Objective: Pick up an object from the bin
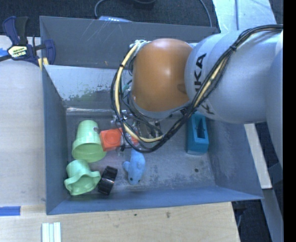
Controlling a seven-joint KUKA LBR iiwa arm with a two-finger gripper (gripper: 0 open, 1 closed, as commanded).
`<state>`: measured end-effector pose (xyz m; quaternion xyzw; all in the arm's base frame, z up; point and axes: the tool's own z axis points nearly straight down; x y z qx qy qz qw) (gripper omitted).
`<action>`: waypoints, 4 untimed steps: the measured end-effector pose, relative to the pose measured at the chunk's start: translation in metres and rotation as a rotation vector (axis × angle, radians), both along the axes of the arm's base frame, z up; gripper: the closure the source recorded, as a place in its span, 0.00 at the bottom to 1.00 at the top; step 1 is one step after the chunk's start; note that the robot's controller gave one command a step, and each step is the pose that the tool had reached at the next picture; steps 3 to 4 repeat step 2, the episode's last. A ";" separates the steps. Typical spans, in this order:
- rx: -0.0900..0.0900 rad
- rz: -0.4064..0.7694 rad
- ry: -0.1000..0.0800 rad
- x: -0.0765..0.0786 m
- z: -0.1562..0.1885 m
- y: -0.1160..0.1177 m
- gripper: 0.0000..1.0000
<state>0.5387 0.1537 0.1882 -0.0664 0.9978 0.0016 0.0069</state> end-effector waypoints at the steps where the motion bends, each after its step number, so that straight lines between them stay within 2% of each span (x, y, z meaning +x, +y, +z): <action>1: 0.000 0.000 0.000 0.000 0.000 0.000 1.00; 2: -0.001 -0.005 0.005 0.009 0.045 -0.001 1.00; 4: -0.001 -0.005 0.005 0.009 0.045 -0.001 1.00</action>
Offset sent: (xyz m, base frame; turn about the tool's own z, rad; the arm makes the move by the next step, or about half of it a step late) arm 0.0205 -0.0006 0.1017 0.0093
